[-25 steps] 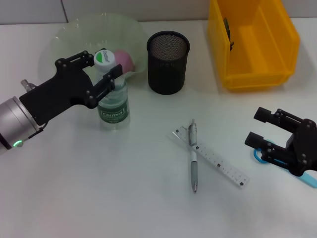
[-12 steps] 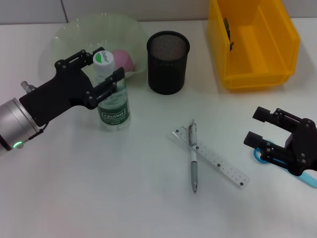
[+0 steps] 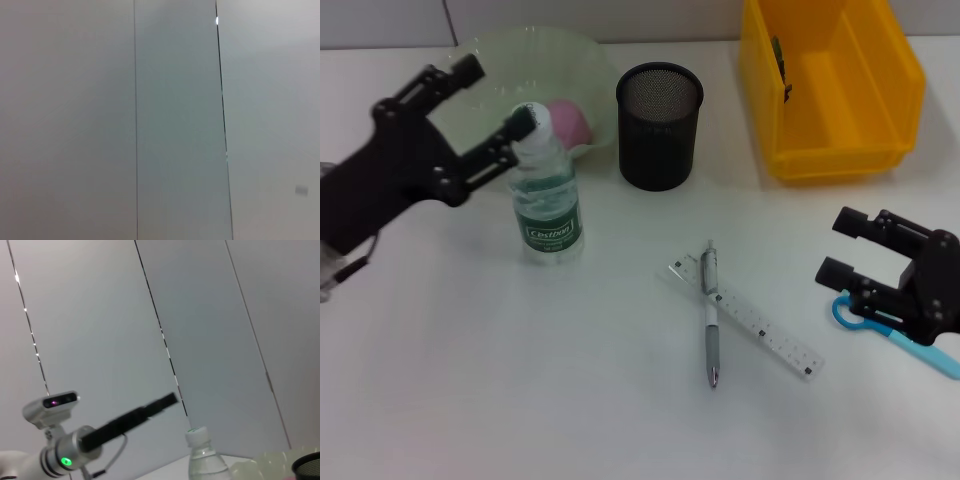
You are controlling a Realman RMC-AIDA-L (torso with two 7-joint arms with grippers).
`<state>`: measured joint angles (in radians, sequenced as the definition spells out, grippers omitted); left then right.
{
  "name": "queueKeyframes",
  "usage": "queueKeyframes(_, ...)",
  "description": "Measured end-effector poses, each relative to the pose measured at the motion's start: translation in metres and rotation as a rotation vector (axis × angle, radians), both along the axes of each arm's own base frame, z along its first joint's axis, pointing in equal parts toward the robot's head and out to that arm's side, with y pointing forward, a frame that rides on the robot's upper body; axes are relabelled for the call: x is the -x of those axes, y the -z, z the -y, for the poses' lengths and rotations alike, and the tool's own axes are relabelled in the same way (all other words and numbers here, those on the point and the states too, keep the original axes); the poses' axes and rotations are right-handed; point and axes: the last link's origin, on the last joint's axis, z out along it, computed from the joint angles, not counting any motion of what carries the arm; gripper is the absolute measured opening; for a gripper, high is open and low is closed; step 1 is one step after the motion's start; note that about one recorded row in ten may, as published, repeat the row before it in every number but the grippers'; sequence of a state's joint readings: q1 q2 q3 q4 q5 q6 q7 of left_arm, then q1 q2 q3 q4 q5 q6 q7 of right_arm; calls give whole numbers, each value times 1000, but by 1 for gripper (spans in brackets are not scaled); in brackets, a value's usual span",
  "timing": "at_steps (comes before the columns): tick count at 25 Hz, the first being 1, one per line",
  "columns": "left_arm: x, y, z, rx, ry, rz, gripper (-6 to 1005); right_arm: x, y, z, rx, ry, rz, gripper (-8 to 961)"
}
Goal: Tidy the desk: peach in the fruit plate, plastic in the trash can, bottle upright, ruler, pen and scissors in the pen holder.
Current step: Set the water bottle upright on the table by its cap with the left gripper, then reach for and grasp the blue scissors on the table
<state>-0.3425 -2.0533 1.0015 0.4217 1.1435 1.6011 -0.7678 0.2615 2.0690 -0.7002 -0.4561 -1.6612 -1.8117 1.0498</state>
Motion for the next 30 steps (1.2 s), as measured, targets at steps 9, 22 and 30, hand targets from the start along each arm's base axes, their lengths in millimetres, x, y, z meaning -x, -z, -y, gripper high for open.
queueKeyframes(9, 13, -19, 37, 384, 109, -86, 776, 7, -44, -26, 125, 8, 92, 699)
queueKeyframes(22, -3, 49, 31, 557, 123, -301, 776, 90, -67, -78, 564, 174, 851, 698)
queueKeyframes(30, -5, 56, 23, 580, 102, -330, 776, 120, -23, -95, 603, 359, 1164, 698)
